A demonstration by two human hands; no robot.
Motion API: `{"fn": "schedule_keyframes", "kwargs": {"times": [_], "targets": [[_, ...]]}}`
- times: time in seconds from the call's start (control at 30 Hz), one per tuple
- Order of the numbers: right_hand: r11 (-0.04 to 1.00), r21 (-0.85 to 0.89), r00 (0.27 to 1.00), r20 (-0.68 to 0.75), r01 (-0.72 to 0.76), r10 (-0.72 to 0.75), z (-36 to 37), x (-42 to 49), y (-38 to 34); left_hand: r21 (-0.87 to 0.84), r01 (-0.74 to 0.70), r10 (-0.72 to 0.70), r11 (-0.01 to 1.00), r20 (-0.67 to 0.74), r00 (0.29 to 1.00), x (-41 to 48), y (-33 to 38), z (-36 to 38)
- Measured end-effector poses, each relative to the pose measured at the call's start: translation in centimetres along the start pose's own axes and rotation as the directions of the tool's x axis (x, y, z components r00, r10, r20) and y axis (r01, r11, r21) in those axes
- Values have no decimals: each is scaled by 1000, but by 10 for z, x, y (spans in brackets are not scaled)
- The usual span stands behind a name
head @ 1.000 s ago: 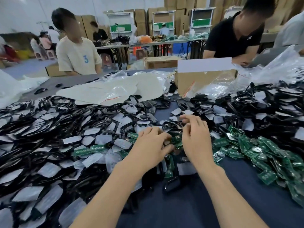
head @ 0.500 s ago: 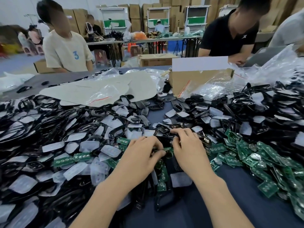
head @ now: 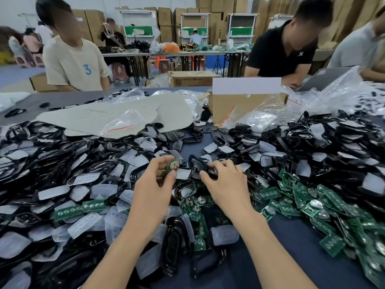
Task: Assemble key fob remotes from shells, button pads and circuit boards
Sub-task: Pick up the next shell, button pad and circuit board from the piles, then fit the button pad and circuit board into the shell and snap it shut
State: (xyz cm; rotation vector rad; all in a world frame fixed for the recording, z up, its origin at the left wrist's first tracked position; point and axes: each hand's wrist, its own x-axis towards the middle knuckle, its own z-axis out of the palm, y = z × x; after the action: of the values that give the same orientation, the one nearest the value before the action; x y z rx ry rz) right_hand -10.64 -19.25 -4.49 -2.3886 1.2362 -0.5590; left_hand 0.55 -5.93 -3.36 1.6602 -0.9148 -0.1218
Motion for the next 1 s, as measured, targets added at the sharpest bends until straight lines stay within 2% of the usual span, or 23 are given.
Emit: {"fn": "schedule_keyframes", "kwargs": {"times": [0.13,0.23,0.37,0.53,0.6,0.77,0.9,1.0], "targets": [[989,127,995,-70,76,-68,0,-3,2,-63,50,-50,997,-3,999,-2,-2,0],[935,345,991,-126,85,-44,-3,-3,0,-96,49,-51,994,-15,999,-1,-2,-2],[731,682,997,-53,-6,57,-10,-1,-1,-246,71,-84,967,-44,996,2,2,-5],[483,875,999,25,-38,34,-13,-2,-5,-439,178,-212,881,-30,977,4,2,-6],[392,918,999,49,-51,14,-13,-2,-8,-490,179,-225,853,-37,974,3,4,-8],[271,959,996,90,-87,1,-12,-5,-13,-418,119,-176,901,-100,979,4,8,-7],[234,966,993,116,-108,-21,-10,-5,-14,-392,110,-161,913,-99,982,6,8,-6],[255,962,992,116,-101,-45,-8,-5,-15,-272,46,-68,961,-74,995,4,7,-8]]}}
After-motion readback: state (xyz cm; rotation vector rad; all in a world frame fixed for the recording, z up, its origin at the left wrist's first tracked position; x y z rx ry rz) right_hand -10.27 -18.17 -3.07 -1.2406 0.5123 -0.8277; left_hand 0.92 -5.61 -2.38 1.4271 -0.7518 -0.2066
